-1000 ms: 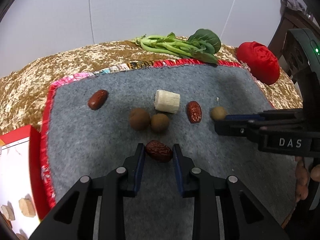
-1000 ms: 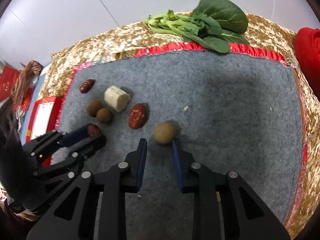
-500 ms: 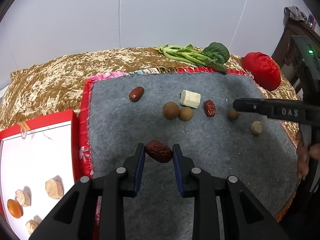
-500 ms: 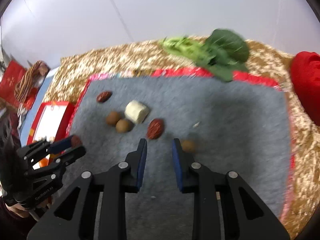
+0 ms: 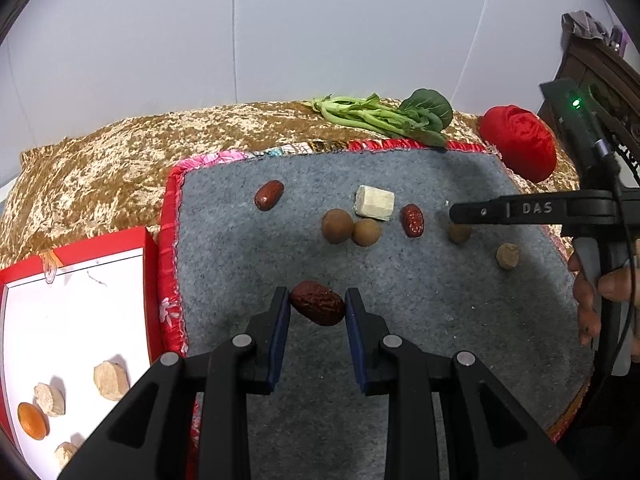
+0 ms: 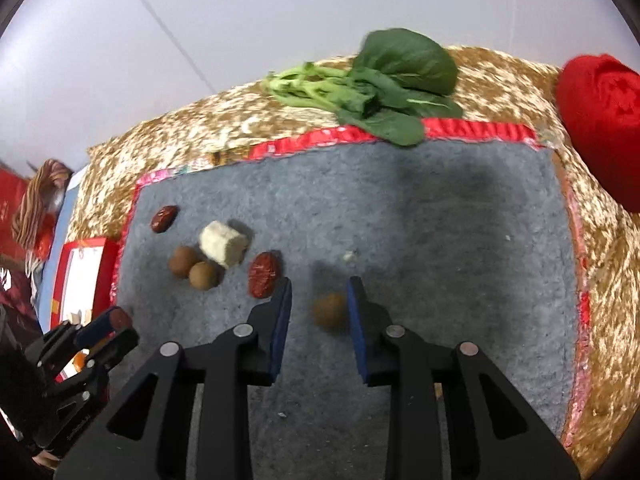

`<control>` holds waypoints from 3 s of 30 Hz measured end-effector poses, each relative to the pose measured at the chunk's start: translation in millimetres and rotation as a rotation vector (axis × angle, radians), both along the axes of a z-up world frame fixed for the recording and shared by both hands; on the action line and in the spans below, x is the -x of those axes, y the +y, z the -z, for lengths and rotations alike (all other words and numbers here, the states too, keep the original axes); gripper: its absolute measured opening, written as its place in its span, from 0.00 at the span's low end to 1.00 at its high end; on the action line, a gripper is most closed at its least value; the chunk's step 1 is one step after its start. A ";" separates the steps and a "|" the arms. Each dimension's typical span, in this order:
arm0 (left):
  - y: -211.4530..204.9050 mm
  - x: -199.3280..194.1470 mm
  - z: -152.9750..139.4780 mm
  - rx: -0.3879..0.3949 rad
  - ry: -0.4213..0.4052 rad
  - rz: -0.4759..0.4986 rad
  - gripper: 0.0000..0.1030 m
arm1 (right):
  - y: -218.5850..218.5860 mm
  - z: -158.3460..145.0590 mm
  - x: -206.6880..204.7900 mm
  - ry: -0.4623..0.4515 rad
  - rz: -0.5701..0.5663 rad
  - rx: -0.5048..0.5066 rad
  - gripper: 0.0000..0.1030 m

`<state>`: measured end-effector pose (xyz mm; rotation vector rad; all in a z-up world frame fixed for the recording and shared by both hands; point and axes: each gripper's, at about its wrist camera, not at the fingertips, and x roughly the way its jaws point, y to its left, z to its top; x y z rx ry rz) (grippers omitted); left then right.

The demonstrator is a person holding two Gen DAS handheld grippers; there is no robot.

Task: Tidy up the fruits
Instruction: 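Lift the red date with the left tool and carry it toward the tray, then close the right tool on the brown round fruit while the left tool holds the date, then carry the date and brown fruit over the white tray and open both tools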

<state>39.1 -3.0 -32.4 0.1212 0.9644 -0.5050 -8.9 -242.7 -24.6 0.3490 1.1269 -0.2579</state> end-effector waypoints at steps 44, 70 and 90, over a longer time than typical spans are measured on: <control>109.6 28.4 -33.4 0.079 -0.085 -0.184 0.26 | 29.1 -29.3 -4.4 -0.040 -0.012 -0.039 0.25; 82.9 31.1 -25.9 0.056 -0.066 -0.117 0.26 | -5.0 20.2 -9.8 0.044 0.082 -0.064 0.25; 147.0 26.8 -34.1 0.085 -0.092 -0.290 0.26 | 91.4 -17.8 -18.6 -0.058 -0.179 -0.252 0.24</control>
